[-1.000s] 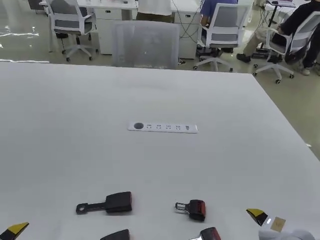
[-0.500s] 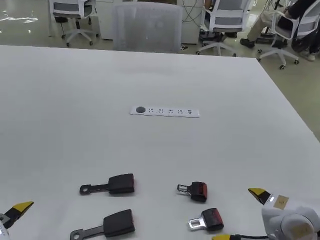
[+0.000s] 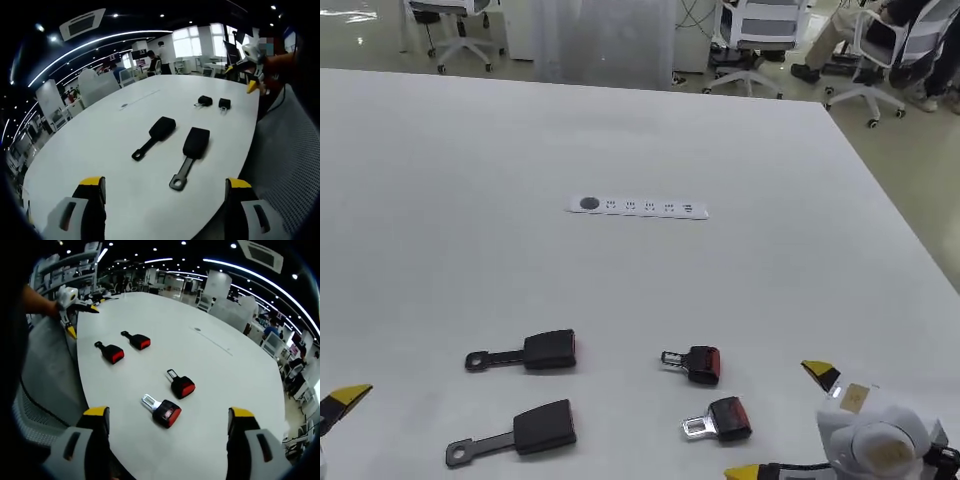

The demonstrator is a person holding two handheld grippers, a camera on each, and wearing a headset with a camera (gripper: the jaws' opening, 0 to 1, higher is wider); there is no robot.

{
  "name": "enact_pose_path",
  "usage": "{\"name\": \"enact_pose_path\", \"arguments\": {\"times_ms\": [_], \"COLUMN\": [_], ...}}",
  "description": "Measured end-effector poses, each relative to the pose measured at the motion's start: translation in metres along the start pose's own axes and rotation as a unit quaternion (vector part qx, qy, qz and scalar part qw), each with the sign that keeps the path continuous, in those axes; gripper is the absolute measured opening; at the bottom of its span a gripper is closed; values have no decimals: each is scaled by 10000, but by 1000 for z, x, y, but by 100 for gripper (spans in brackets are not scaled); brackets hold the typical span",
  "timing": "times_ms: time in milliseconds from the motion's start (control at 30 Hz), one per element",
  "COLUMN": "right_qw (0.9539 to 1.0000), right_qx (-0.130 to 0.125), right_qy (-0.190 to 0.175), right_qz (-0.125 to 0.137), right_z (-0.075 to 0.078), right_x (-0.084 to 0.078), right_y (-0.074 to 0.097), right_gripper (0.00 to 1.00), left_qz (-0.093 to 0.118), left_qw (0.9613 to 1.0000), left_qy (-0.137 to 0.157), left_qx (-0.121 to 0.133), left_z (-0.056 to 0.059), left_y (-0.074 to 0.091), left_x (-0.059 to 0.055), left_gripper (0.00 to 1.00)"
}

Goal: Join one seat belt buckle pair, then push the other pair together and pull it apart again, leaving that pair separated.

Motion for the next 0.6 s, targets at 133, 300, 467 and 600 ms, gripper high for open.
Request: {"name": "enact_pose_path", "arguments": {"times_ms": [133, 300, 467, 600], "right_qw": [9996, 9997, 9997, 9996], "right_qx": [96, 42, 25, -7], "right_qy": [-116, -39, -49, 20], "right_qz": [-234, -217, -244, -288], "right_z": [-4, -8, -9, -7], "right_x": [-8, -12, -14, -14], "right_y": [0, 4, 6, 7], "right_gripper": [100, 100, 100, 99], "left_qz": [-41, 9, 27, -4], "left_qw": [10000, 10000, 10000, 9999], "left_qy": [-48, -43, 38, -123], "left_qx": [-58, -34, -15, -60], "left_z": [2, 1, 1, 6], "left_y": [-2, -1, -1, -2], "left_x": [-2, -1, -1, 0], "left_gripper": [100, 100, 100, 100]}}
Point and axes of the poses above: the centre of the closed fingertips' face, and the gripper's own axes: y roughly backward along the fingers, z roughly to its right, x roughly out of its top, the point moved 4 cm from there along y, roughly backward along the fingers, and after that the axes turned 8 degrees about y, right-handed, at the moved point
